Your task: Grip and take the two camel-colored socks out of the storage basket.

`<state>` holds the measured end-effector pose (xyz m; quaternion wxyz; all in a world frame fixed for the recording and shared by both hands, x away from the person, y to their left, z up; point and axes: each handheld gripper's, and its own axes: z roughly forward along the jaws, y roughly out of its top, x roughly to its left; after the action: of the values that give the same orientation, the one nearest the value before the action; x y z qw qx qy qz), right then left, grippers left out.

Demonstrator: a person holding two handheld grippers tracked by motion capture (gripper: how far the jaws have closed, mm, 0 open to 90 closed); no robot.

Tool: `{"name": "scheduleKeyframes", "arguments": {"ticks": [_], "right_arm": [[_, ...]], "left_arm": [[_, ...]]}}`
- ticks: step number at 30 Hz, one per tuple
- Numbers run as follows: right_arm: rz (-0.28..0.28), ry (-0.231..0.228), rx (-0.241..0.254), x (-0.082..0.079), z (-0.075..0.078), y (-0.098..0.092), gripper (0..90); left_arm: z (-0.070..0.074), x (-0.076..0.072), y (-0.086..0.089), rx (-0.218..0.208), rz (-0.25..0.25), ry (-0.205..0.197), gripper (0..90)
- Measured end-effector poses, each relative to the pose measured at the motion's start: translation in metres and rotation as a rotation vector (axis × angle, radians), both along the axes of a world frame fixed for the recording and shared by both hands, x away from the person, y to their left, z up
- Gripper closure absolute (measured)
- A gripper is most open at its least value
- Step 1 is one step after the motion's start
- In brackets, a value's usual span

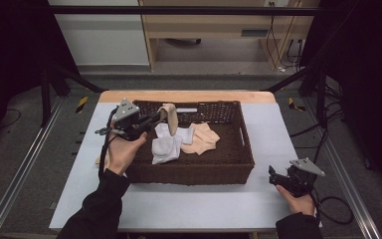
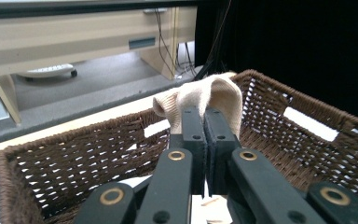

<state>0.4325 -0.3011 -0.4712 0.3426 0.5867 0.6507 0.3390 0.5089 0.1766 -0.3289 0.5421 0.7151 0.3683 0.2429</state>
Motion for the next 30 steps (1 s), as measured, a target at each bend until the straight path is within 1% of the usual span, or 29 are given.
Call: {"name": "scheduleKeyframes", "arguments": {"ticks": [4,5,7,13,15,17,19,21,22,23,24,25,26,27,30], "right_arm": [[0.000,0.002,-0.003,0.000,0.000,0.000,5.6],[0.001,0.002,-0.005,0.000,0.000,0.000,5.6],[0.000,0.000,-0.007,0.000,0.000,0.000,5.6],[-0.002,0.002,-0.008,0.001,-0.001,0.000,5.6],[-0.003,0.003,-0.009,0.001,-0.001,0.000,5.6],[-0.003,0.003,-0.010,0.001,-0.001,0.000,5.6],[-0.003,0.003,-0.011,0.001,-0.001,0.000,5.6],[-0.005,0.005,-0.008,0.001,-0.001,0.000,5.6],[-0.005,0.005,-0.008,0.001,-0.001,0.000,5.6],[-0.004,0.005,-0.008,0.001,-0.001,0.000,5.6],[-0.004,0.004,-0.008,0.001,-0.001,0.000,5.6],[-0.004,0.005,-0.004,0.000,-0.001,0.000,5.5],[-0.006,0.005,-0.004,0.000,-0.001,0.000,5.6],[-0.006,0.005,-0.004,0.000,-0.001,0.000,5.6],[-0.005,0.003,-0.006,0.000,-0.001,0.000,5.6]], "left_arm": [[0.005,-0.007,0.009,-0.009,0.011,-0.020,87.8],[0.005,-0.007,0.009,-0.009,0.011,-0.020,87.8],[0.008,-0.012,0.019,-0.029,0.020,-0.031,87.7],[0.013,-0.024,0.041,-0.056,0.050,-0.051,87.8],[0.014,-0.025,0.043,-0.058,0.052,-0.054,87.7],[0.015,-0.030,0.051,-0.076,0.061,-0.062,87.7],[0.016,-0.032,0.054,-0.081,0.061,-0.065,87.7],[0.017,-0.037,0.062,-0.092,0.068,-0.072,87.7],[0.017,-0.037,0.062,-0.092,0.068,-0.072,87.7],[0.018,-0.040,0.069,-0.107,0.074,-0.081,87.7],[0.018,-0.042,0.073,-0.108,0.079,-0.085,87.7],[0.018,-0.042,0.073,-0.108,0.079,-0.085,87.7],[0.018,-0.045,0.080,-0.109,0.090,-0.087,87.7],[0.018,-0.045,0.080,-0.109,0.090,-0.087,87.7],[0.015,-0.050,0.094,-0.107,0.114,-0.089,87.7]]}}
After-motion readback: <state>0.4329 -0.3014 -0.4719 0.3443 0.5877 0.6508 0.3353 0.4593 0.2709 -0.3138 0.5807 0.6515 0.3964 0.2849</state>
